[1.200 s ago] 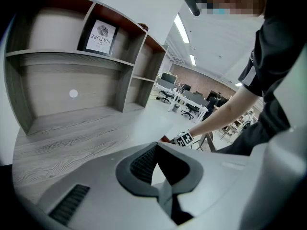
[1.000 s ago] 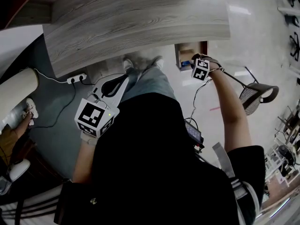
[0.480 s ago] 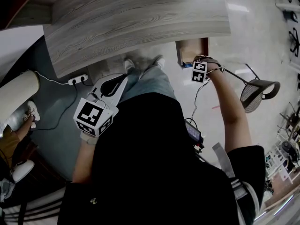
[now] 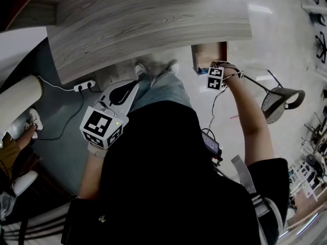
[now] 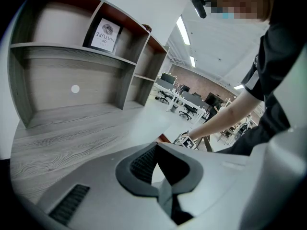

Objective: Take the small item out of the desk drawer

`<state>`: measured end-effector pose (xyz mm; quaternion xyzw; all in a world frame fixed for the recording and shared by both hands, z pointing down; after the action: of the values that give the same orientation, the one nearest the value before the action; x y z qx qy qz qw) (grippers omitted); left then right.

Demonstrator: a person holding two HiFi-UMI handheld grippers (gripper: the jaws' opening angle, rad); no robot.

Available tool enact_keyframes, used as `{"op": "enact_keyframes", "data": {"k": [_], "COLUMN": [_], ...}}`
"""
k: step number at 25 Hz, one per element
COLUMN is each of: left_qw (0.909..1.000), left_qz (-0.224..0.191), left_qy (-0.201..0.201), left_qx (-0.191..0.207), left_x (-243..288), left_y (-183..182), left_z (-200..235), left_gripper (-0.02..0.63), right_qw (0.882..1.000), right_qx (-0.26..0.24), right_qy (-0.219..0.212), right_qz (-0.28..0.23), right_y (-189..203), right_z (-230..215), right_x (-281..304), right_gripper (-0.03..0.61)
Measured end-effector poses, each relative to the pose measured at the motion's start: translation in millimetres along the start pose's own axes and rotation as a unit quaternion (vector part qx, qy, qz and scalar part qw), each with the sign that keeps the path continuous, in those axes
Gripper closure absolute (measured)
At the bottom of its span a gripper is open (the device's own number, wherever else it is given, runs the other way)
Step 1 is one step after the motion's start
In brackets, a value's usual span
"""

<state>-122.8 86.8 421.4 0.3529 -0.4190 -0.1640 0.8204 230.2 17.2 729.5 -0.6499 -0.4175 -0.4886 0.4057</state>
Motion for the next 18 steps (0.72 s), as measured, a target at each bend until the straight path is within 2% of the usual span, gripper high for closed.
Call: {"op": "enact_keyframes", "data": {"k": [9,18], "left_qw": [1.0,0.9994], "left_qz": [-0.007,-0.024], "left_qy": [0.003,0.019], "left_qx": [0.0,0.016], "left_x": [4.4,4.3], "left_y": [-8.2,-24.9], "left_z": [1.1,-3.0], "left_gripper": [0.606,0.606], "right_qw": [1.0,0.999], "right_qx": [0.024,0.047], "right_qy": [0.01,0.013], "right_qz": [-0.005,-0.019], "right_y": [0.0,-7.3], "right_z": [-16.0,-17.4], "right_x": [-19.5,-74.6], "right_gripper": [0.502,0.502]}}
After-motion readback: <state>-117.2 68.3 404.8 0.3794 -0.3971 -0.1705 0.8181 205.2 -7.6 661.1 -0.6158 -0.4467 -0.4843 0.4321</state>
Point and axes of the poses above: the fingertips, and each gripper's own axes: x forward along the fingers, z to its left, y out of its underside, the point moved 6 cm from there along -x, backward along the fingers, and after that the axes turned 1 degree about -y, right-handed, at the moved point
